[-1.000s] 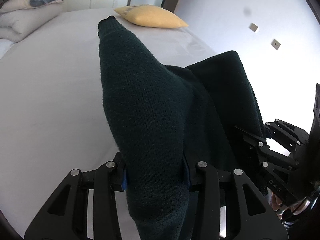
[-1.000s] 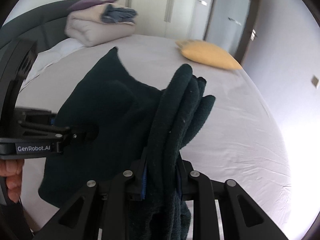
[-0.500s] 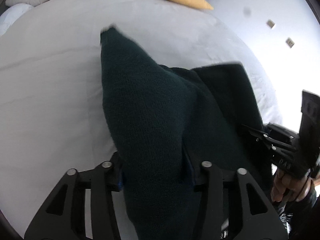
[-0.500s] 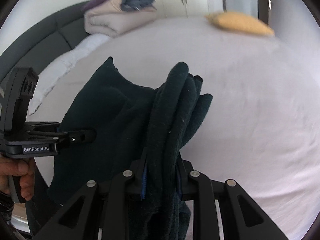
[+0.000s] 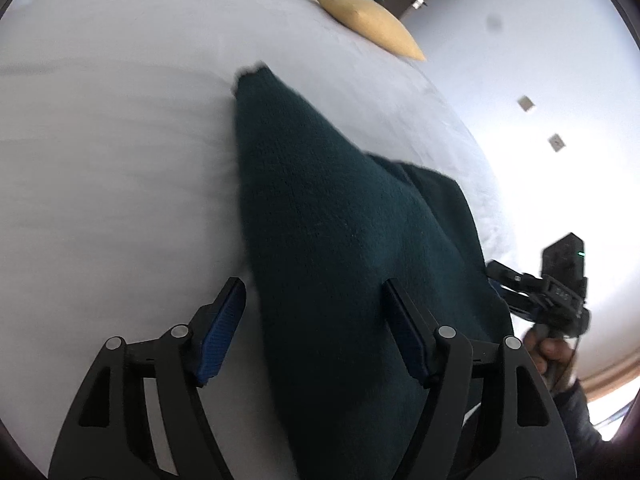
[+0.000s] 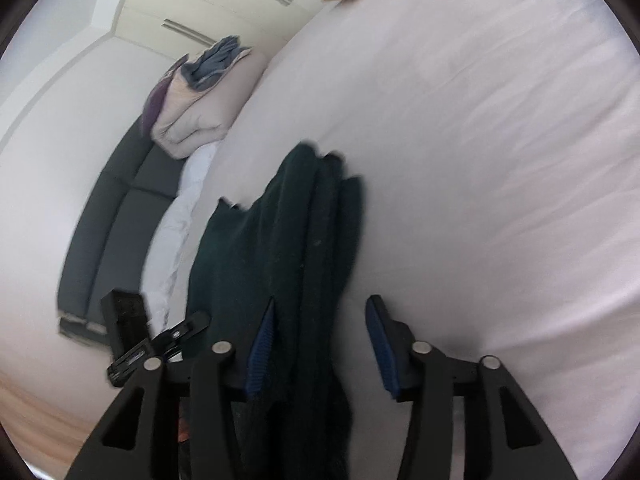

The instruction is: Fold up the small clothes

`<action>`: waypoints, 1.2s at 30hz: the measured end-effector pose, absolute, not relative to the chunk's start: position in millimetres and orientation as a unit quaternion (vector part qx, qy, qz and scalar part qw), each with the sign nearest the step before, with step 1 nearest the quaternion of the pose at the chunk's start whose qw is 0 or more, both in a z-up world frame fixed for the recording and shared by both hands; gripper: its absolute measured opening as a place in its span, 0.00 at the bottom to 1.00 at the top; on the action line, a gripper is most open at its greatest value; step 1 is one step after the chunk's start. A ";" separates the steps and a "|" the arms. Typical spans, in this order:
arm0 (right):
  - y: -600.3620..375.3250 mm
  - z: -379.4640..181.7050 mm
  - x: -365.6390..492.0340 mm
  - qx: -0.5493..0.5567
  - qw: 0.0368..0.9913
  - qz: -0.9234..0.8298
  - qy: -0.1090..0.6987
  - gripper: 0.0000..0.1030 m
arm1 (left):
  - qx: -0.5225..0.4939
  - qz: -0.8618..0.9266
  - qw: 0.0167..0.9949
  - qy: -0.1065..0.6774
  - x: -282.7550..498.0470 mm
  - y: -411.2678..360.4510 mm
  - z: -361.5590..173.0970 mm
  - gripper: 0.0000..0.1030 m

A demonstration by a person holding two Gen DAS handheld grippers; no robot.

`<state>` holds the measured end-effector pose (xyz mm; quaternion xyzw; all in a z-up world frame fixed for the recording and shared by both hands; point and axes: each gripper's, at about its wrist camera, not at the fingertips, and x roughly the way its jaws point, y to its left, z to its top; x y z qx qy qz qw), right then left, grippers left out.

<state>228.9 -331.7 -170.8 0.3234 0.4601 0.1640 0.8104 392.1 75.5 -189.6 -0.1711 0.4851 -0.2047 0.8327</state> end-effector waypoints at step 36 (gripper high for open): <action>-300.7 -161.3 262.9 0.376 0.768 0.314 0.412 0.33 | -0.114 -0.214 0.844 0.477 427.1 -2.0 -187.8 0.67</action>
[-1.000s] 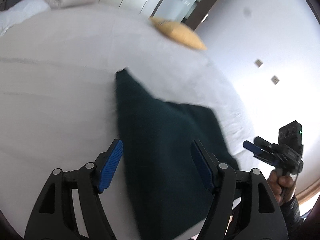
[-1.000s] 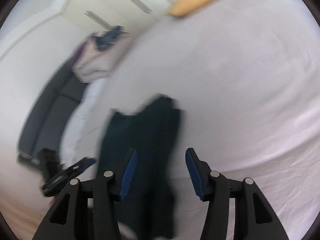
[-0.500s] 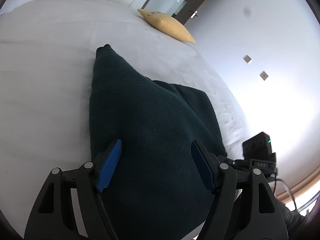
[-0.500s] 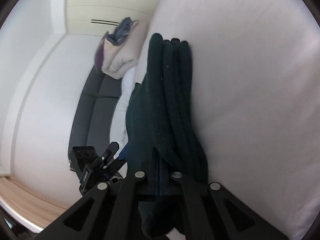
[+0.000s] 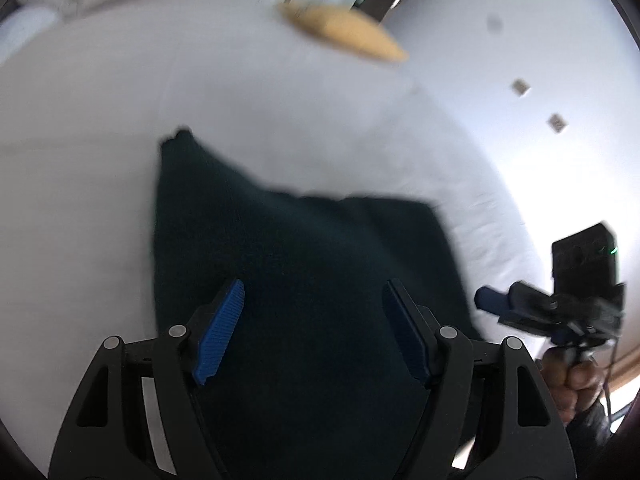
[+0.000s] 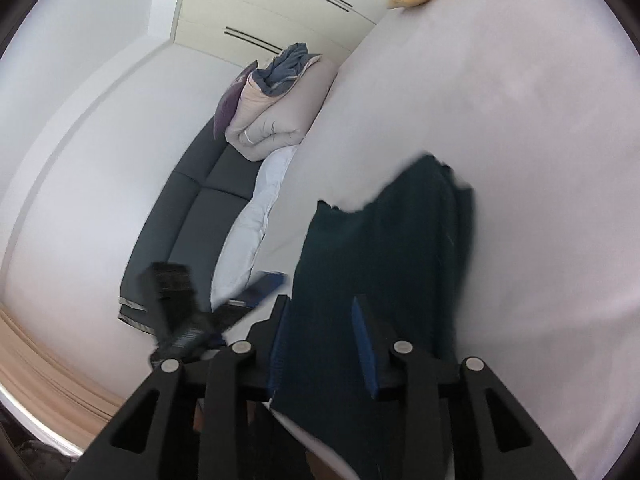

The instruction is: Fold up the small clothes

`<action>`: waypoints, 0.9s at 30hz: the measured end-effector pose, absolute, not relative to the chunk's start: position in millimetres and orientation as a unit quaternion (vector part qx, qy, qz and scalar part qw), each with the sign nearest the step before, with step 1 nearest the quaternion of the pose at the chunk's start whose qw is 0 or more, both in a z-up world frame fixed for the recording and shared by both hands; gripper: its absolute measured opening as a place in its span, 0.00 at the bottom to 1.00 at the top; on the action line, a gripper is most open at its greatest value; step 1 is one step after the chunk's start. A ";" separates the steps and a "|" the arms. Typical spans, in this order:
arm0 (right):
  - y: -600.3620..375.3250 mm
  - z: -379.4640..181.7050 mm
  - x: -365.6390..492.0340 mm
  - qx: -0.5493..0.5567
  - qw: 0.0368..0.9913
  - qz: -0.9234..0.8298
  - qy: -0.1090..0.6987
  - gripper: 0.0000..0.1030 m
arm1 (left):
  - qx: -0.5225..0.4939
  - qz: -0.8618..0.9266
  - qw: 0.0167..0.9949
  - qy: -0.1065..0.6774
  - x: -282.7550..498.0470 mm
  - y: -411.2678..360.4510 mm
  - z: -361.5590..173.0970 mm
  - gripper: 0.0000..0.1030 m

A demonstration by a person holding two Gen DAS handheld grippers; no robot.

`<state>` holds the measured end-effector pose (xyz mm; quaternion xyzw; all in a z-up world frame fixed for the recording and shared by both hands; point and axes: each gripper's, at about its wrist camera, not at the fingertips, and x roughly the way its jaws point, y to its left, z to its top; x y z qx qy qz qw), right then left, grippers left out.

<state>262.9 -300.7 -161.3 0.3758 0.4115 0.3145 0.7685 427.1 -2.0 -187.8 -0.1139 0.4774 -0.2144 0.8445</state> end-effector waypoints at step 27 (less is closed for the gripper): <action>-310.2 -200.7 209.4 0.321 0.786 0.294 0.438 0.34 | -0.020 -0.124 0.906 0.404 327.5 -17.5 -168.8 0.72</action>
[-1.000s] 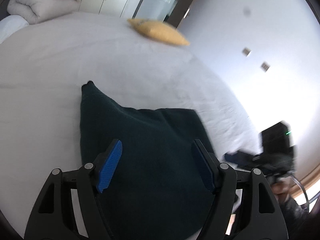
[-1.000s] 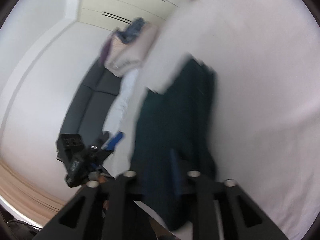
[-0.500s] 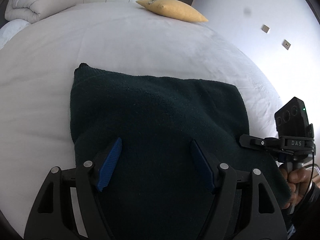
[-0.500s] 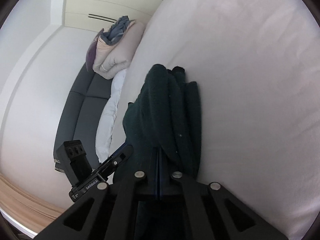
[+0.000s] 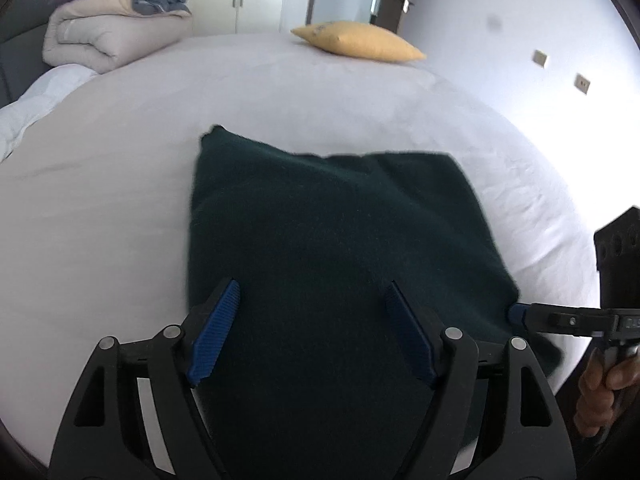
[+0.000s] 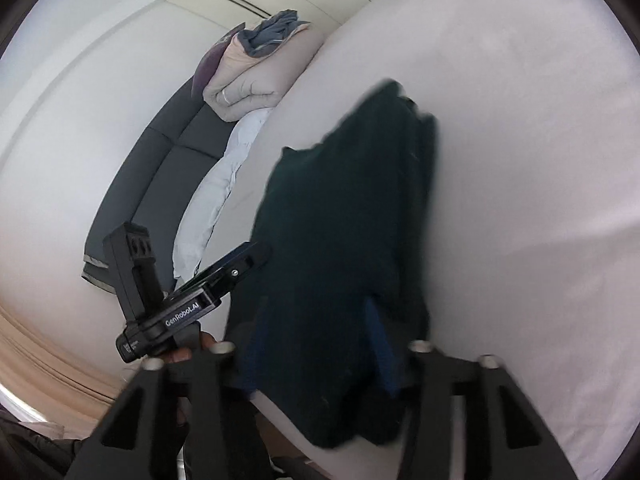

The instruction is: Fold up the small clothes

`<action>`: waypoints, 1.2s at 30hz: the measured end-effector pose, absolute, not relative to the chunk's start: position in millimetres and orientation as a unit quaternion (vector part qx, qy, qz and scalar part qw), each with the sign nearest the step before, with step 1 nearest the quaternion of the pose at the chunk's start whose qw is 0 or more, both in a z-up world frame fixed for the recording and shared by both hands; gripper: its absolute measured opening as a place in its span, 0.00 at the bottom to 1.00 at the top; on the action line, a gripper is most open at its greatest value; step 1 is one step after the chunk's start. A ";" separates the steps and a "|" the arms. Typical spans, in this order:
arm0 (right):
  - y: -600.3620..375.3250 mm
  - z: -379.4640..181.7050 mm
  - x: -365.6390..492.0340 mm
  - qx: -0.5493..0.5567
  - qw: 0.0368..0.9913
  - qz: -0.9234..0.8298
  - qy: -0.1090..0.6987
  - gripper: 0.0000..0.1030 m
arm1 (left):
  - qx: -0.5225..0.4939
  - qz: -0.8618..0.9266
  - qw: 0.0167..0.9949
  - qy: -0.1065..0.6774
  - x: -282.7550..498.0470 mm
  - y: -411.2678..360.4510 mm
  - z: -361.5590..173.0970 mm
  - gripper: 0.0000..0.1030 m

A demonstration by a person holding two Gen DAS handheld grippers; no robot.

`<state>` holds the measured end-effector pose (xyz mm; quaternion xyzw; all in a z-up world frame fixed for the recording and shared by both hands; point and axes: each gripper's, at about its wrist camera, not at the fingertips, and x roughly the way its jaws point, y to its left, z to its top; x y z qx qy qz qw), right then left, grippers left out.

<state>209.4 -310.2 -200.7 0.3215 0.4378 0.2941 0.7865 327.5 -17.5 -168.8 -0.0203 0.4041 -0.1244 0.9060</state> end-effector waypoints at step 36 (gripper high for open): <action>-235.2 -62.8 104.2 0.037 0.949 0.058 0.306 1.00 | -0.026 -0.045 0.930 0.363 212.7 8.5 -92.0 1.00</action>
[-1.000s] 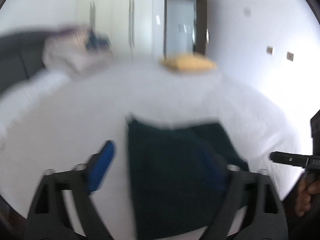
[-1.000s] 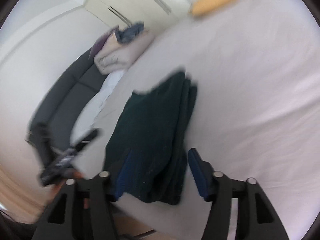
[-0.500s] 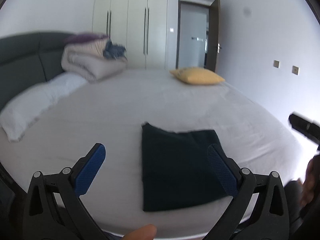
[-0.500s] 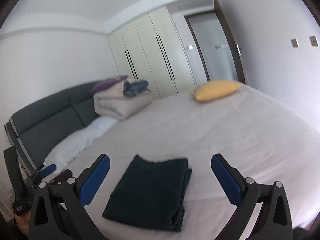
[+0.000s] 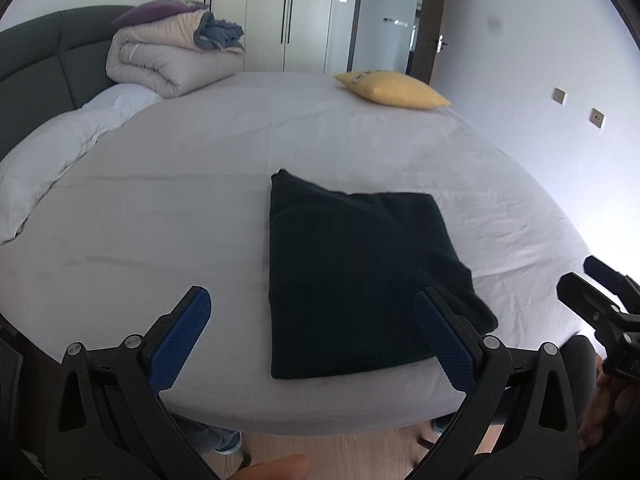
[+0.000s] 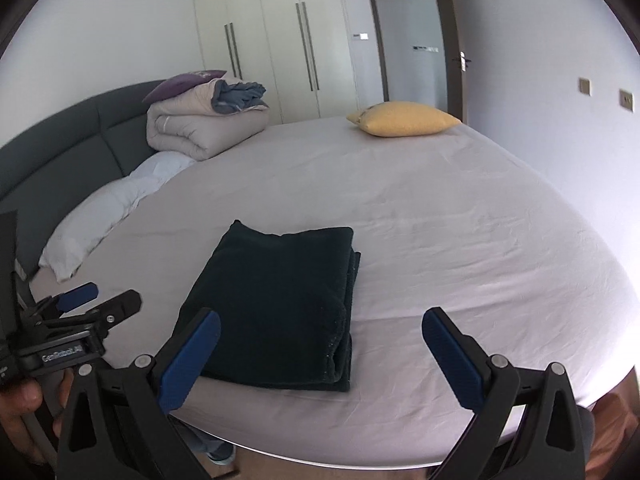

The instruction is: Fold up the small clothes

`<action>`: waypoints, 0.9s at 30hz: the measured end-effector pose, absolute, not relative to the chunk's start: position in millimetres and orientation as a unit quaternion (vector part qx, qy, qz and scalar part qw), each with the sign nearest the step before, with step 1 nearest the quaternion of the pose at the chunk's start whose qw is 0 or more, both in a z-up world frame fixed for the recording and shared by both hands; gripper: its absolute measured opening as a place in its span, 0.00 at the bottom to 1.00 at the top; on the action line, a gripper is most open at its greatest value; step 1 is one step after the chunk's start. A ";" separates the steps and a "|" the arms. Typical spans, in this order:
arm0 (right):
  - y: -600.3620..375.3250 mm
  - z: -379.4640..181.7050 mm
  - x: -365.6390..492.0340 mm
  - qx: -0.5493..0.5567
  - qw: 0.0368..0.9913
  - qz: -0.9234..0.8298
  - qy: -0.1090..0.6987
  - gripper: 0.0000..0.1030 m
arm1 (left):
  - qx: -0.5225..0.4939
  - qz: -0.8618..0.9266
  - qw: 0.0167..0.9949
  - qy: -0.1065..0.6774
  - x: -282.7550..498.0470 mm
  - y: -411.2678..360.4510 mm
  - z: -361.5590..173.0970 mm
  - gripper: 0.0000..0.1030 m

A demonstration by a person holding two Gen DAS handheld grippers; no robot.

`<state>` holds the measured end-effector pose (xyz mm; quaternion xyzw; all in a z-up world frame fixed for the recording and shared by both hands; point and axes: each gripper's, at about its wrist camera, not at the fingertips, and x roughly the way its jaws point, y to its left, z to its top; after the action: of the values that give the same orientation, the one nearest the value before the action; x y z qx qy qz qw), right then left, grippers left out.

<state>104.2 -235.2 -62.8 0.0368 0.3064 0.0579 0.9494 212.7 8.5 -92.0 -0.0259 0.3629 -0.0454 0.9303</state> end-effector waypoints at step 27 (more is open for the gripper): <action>-227.8 -80.3 106.1 0.030 0.939 0.046 0.340 1.00 | -0.034 -0.020 0.922 0.385 221.4 15.4 -115.6 1.00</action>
<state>106.1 -227.8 -80.3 0.0299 0.3398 0.0456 0.9389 221.4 15.4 -115.6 -0.0339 0.3846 -0.0197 0.9223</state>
